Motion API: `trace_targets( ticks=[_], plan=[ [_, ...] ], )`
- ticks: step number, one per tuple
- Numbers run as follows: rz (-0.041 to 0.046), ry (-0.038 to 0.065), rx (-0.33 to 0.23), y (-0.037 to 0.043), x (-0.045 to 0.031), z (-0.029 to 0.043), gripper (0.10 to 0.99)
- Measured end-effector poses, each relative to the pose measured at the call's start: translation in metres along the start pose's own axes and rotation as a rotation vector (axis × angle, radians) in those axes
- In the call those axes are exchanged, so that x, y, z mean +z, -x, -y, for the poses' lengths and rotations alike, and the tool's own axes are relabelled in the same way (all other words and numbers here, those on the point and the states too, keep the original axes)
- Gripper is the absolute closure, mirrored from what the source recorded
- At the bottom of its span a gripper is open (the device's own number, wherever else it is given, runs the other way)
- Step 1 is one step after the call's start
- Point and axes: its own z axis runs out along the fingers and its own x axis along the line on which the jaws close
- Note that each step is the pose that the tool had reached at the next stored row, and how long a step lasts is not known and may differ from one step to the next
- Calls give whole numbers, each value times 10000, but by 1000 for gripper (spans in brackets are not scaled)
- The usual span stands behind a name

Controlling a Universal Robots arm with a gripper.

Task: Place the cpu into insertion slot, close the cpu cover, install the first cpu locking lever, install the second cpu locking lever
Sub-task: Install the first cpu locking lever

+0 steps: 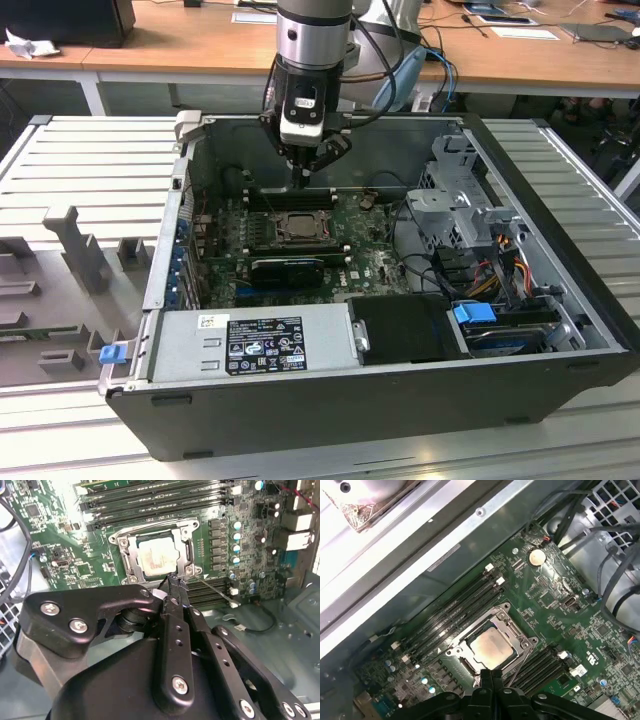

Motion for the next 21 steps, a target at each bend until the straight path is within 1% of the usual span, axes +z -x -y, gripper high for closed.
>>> trace_targets(
  ticks=[10, 18, 21],
  plan=[
    [7, -40, -1464, 0, 0, 0, 980],
    [11, -63, -2327, 0, 0, 0, 980],
    [14, -78, -2875, 0, 0, 0, 980]
  ],
)
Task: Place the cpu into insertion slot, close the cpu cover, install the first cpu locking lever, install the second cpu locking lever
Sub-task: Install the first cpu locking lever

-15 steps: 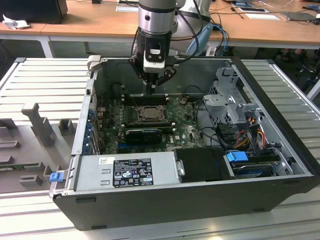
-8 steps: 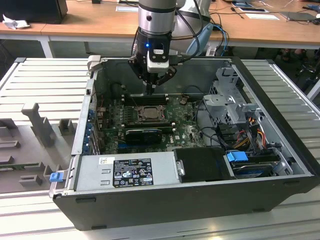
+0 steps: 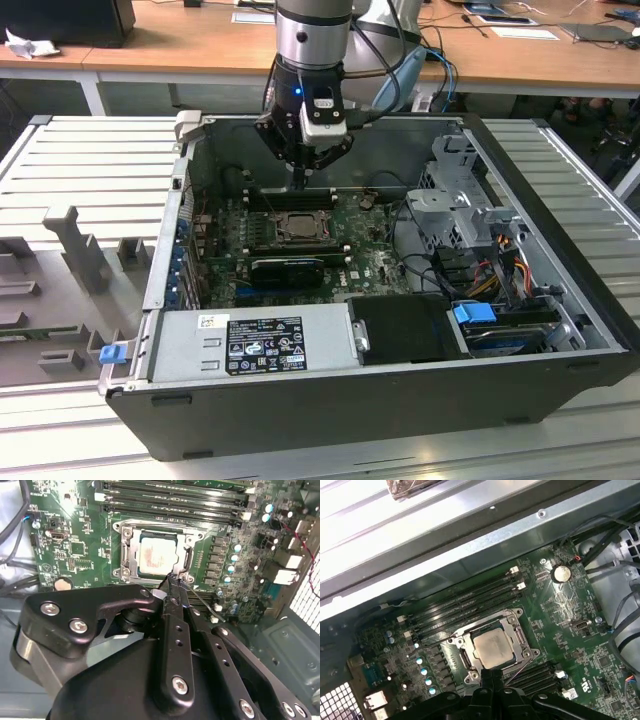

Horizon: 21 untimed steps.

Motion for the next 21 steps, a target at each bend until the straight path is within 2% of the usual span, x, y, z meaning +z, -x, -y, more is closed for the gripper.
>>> trace_targets(
  ticks=[6, 10, 17, 21],
  plan=[
    [4, -18, -664, 0, 0, 0, 980],
    [11, -48, -1803, 0, 1, 0, 980],
    [18, -81, -3047, 0, 2, 0, 980],
    [20, -95, -3565, 0, 2, 0, 980]
  ],
)
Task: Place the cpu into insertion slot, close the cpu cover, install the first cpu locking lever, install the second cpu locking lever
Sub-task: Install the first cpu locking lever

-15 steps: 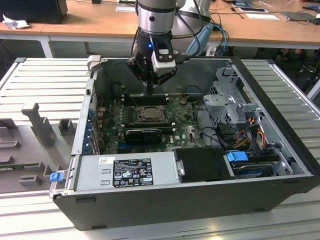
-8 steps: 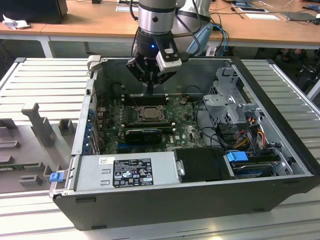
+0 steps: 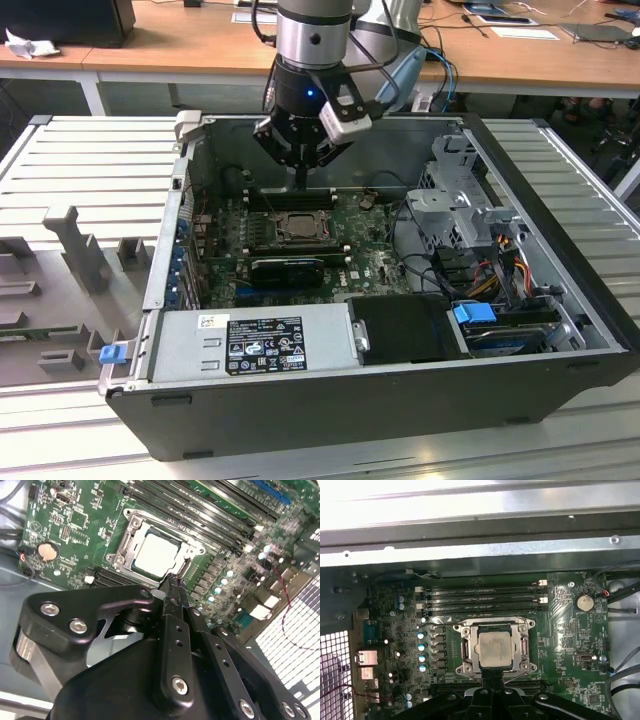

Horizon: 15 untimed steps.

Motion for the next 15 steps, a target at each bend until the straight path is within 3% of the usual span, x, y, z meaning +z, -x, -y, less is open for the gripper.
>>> trace_targets(
  ticks=[3, 7, 15],
  plan=[
    [1, -10, -361, 0, 0, 0, 980],
    [6, -39, -1457, 0, 0, 0, 980],
    [12, -67, -2497, 0, 0, 0, 980]
  ],
)
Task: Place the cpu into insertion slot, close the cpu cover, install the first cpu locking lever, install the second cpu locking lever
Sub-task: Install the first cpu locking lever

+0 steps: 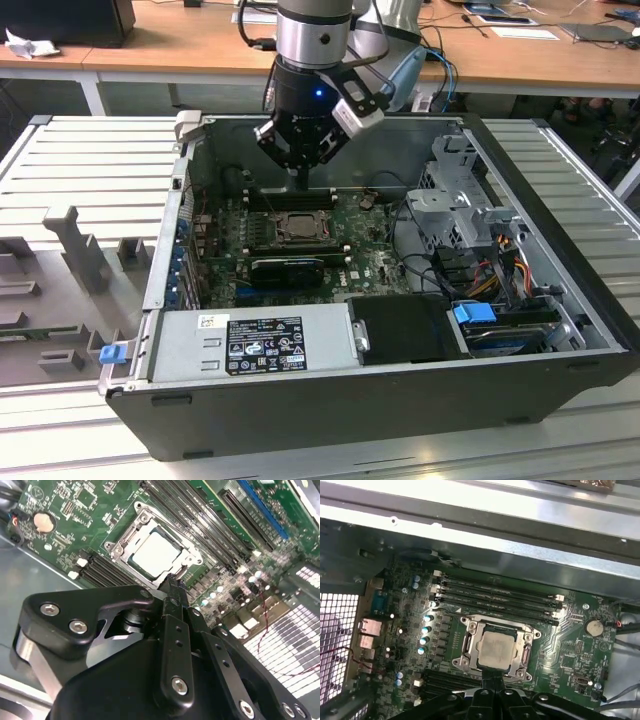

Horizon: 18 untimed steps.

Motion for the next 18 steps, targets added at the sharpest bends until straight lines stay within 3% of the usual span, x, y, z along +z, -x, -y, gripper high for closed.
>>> trace_targets(
  ticks=[2, 4, 5, 9, 13, 18],
  plan=[
    [4, 3, -395, 0, -1, 0, 980],
    [60, 160, -485, -8, 6, -1, 980],
    [104, 152, -470, -28, 18, -4, 980],
    [109, 161, 112, -28, 50, -4, 980],
    [113, 186, 1309, -26, 114, -4, 980],
    [115, 196, 1722, -68, 170, -18, 980]
  ],
)
